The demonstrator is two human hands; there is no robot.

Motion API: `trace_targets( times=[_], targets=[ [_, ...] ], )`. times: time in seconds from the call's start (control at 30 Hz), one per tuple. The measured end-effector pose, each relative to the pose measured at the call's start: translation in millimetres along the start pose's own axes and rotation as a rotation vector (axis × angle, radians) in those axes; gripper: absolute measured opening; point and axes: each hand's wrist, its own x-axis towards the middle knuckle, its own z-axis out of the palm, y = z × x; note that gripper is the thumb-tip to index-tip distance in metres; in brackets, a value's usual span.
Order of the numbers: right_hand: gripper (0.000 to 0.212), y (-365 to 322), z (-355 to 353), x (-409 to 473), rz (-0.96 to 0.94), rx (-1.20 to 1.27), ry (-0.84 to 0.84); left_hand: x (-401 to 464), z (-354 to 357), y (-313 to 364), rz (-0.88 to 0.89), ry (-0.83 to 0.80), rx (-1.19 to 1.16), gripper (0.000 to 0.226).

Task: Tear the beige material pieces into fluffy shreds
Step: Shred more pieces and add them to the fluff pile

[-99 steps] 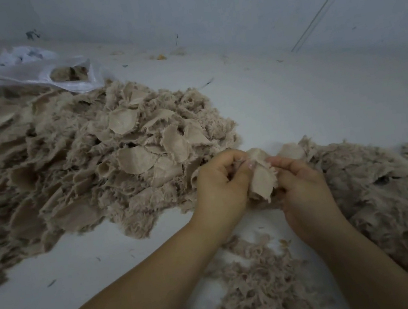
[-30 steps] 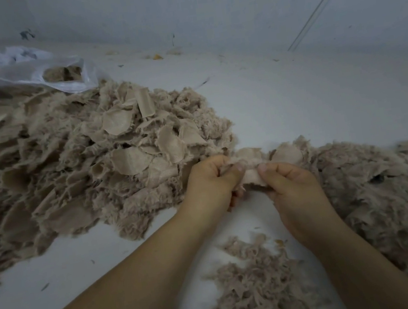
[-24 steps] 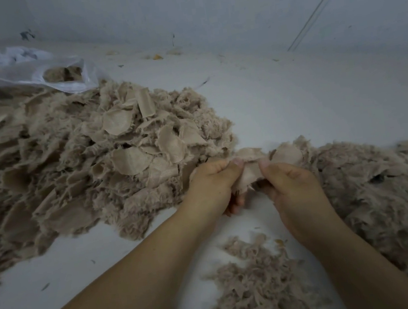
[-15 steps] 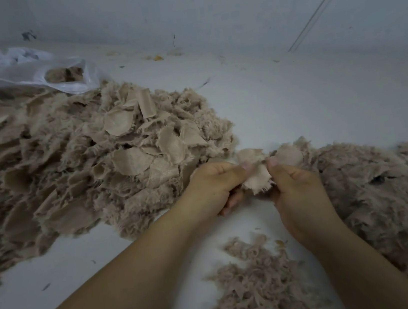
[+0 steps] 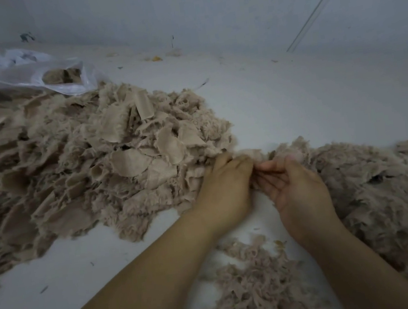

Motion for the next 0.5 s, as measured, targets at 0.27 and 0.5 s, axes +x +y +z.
trace_targets(
  times=[0.27, 0.5],
  targets=[
    [0.031, -1.2, -2.0, 3.7, 0.028, -0.080, 0.089, -1.9, -4.1, -5.5, -0.061, 0.061, -0.022, 0.021],
    [0.015, -1.2, -4.5, 2.7, 0.011, -0.229, 0.048, -8.5, -12.9, -2.0, -0.302, 0.168, -0.563, 0.018]
  ],
)
